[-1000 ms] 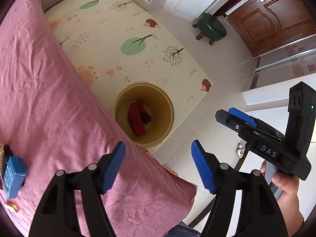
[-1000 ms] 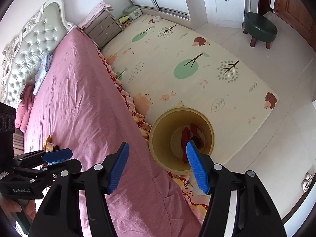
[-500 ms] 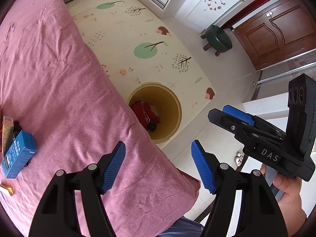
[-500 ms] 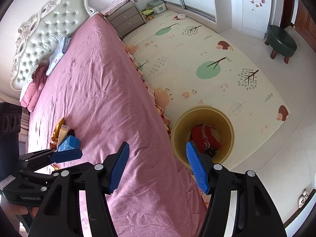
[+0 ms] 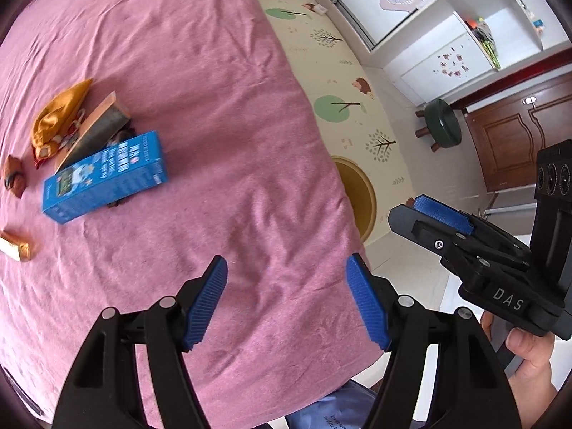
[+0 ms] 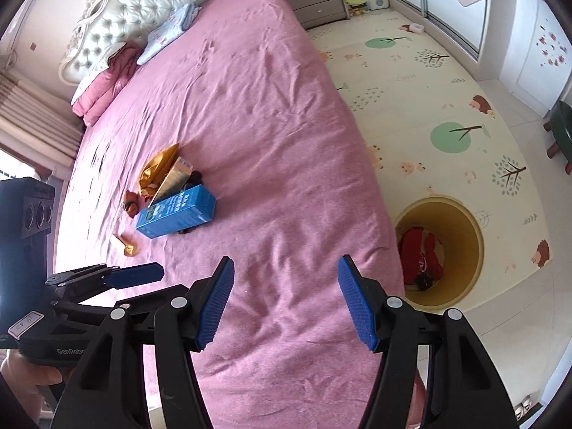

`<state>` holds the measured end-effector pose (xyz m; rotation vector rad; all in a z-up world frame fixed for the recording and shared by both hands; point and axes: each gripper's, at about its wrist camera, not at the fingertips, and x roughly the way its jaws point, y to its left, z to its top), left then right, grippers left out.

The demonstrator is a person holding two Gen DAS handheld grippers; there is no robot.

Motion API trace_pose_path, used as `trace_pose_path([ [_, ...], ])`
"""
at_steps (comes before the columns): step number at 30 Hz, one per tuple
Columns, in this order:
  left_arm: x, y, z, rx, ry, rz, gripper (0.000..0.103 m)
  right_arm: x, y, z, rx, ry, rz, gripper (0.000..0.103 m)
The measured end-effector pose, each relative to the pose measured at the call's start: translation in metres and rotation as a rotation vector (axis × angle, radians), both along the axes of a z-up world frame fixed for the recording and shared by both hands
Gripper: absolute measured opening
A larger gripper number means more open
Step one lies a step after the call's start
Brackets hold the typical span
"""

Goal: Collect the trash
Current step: 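Move both open tools back to the bed toward the amber bottle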

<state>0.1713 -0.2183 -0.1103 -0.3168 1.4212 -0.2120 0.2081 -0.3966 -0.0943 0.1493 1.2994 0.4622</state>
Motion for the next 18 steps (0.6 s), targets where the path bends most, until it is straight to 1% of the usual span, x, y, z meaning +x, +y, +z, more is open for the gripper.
trace_pose_path([
  [9,-0.043,0.106,-0.006,0.005,0.007,0.206,0.069,-0.015,0.108,0.001,0.008,0.012,0.184,0.059],
  [11,-0.052,0.129,-0.009,0.02,0.005,0.255,0.069,-0.019,0.133,-0.001,0.006,0.017,0.223,0.059],
  [18,-0.079,0.212,-0.019,0.028,0.019,0.44,0.069,-0.029,0.214,-0.011,0.008,0.038,0.341,0.059],
])
